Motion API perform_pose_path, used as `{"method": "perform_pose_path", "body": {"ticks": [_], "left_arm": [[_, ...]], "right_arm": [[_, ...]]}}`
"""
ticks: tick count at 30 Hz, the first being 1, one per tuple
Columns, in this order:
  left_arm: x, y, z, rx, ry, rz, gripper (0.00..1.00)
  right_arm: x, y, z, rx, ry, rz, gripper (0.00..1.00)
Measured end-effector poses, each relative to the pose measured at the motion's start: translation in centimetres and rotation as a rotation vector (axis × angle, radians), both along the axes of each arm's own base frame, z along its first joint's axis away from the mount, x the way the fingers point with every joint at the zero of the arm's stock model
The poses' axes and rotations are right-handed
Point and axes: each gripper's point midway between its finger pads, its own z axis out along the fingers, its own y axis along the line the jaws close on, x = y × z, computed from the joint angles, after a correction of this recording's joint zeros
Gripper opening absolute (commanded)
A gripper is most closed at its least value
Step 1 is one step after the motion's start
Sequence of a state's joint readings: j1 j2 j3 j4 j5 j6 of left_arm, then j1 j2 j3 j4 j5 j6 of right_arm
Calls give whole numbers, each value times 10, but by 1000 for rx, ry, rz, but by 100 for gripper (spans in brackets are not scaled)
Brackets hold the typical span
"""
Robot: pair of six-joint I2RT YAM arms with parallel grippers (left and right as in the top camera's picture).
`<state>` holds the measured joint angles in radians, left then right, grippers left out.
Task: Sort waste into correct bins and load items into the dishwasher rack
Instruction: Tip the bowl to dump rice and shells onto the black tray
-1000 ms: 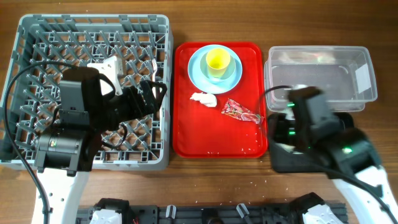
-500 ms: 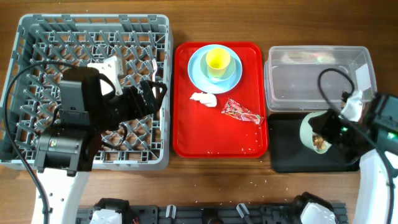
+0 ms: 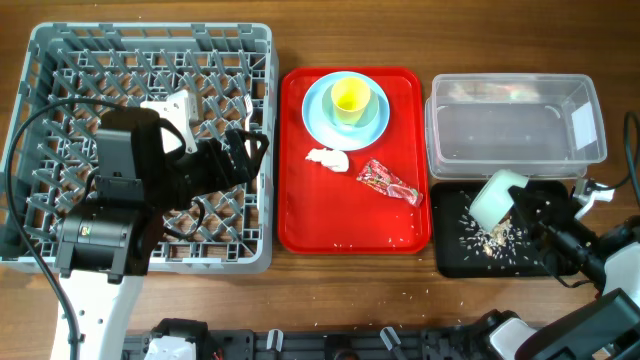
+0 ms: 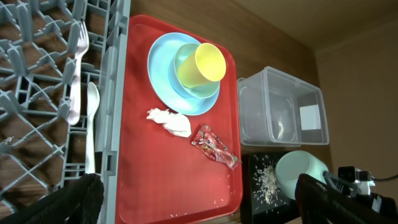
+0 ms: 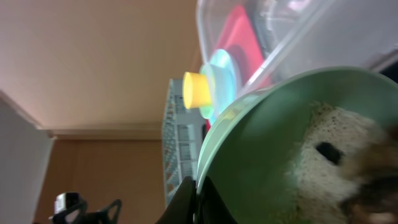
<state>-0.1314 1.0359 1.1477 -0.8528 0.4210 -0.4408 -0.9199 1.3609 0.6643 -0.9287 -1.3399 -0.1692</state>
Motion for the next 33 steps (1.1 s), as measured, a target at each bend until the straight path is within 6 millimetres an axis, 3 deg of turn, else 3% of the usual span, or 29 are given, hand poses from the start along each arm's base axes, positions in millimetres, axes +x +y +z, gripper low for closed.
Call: {"method": "perform_pose_path", "body": {"ticks": [11,27,33], "left_arm": [[0,0,0,0,0,0,100],[0,0,0,0,0,0,100],[0,0,0,0,0,0,100]], "right_arm": [[10,-10,36,145,-160,-31,4],[0,1,37,420,47,-74,4],[2,-1,37,376,13,-69,4]]}}
